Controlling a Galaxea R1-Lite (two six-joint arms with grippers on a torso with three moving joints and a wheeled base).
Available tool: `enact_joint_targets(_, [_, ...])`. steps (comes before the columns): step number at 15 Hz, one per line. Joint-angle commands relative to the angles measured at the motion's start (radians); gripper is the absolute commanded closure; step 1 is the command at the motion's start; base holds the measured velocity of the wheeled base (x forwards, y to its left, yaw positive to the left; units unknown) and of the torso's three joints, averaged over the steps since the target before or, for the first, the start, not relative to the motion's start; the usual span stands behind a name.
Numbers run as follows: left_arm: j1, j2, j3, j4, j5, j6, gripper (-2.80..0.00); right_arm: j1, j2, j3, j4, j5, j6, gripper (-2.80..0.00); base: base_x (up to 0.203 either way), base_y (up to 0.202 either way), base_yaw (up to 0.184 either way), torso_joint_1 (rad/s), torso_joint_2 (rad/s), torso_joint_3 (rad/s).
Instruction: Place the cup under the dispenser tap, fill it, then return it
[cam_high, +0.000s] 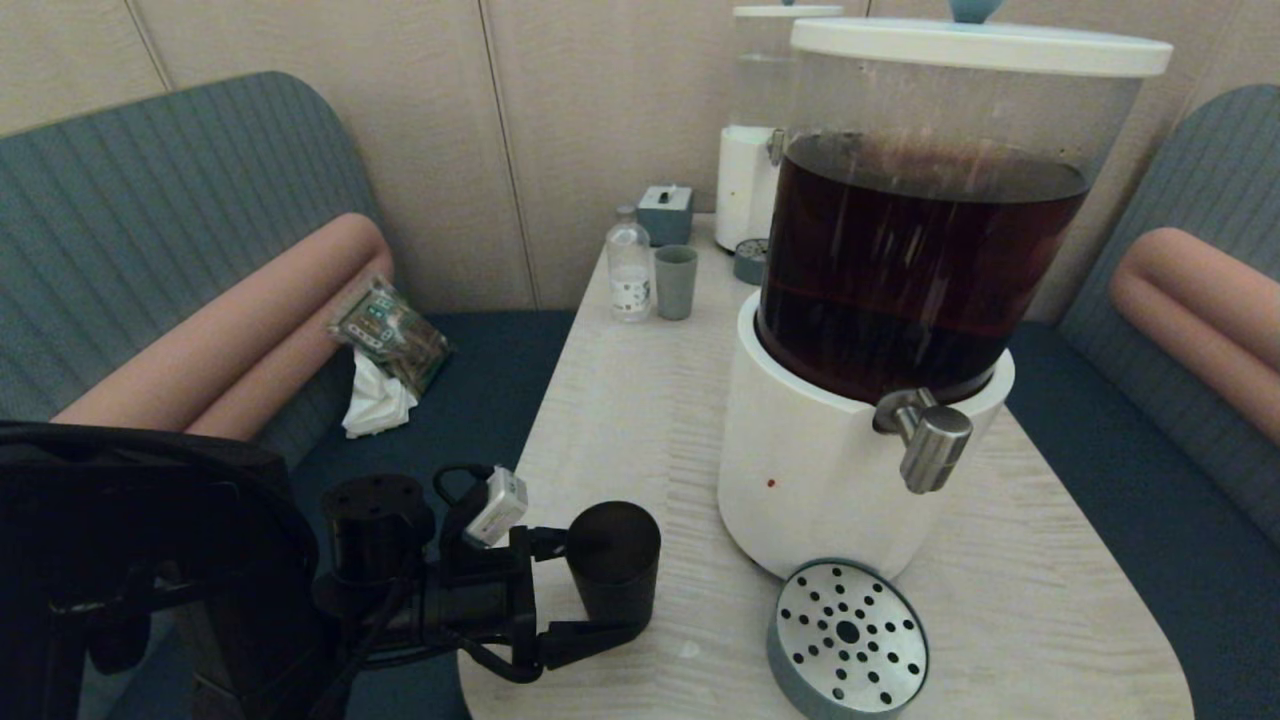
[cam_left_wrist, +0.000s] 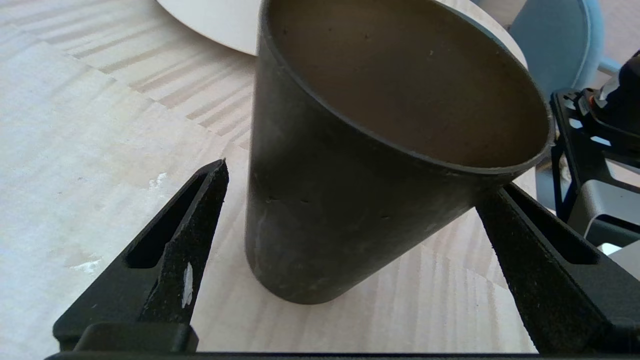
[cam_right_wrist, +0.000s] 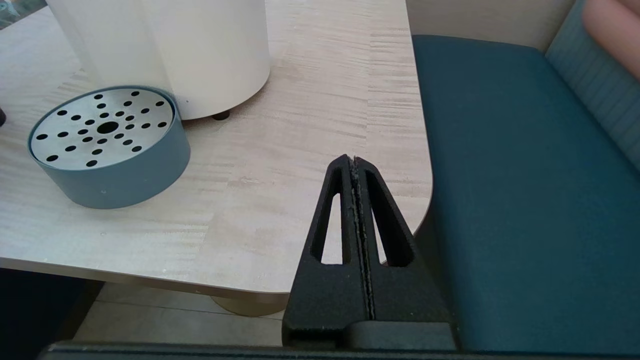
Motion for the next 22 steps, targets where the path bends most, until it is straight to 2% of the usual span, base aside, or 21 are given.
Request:
enact_joint_targets(1, [-0.004, 0.001, -0.003, -0.009, -0.006, 0.0, -2.8, 0.0, -0.002, 0.006, 0.0, 0.0, 0.0, 0.0, 0.0, 0.0, 0.0, 0.0, 0.0, 0.0])
enact_joint_targets(9, [-0.005, 0.003, -0.013, -0.009, 0.008, -0.004, -2.8, 0.0, -0.003, 0.006, 0.0, 0.0, 0.0, 0.0, 0.0, 0.0, 0.0, 0.0, 0.0, 0.0])
enact_joint_targets(10, [-0.005, 0.001, -0.013, -0.009, 0.008, -0.004, 0.0, 0.0, -0.003, 0.006, 0.0, 0.0, 0.0, 0.0, 0.0, 0.0, 0.0, 0.0, 0.0, 0.0])
enact_joint_targets(17, [-0.013, -0.036, 0.019, -0.009, 0.008, -0.007, 0.0, 0.0, -0.003, 0.006, 0.0, 0.0, 0.0, 0.0, 0.0, 0.0, 0.0, 0.0, 0.0, 0.0])
enact_joint_targets(22, [-0.013, -0.197, 0.103, -0.009, 0.02, -0.01, 0.0, 0.0, -0.002, 0.006, 0.0, 0.0, 0.0, 0.0, 0.0, 0.0, 0.0, 0.0, 0.0, 0.0])
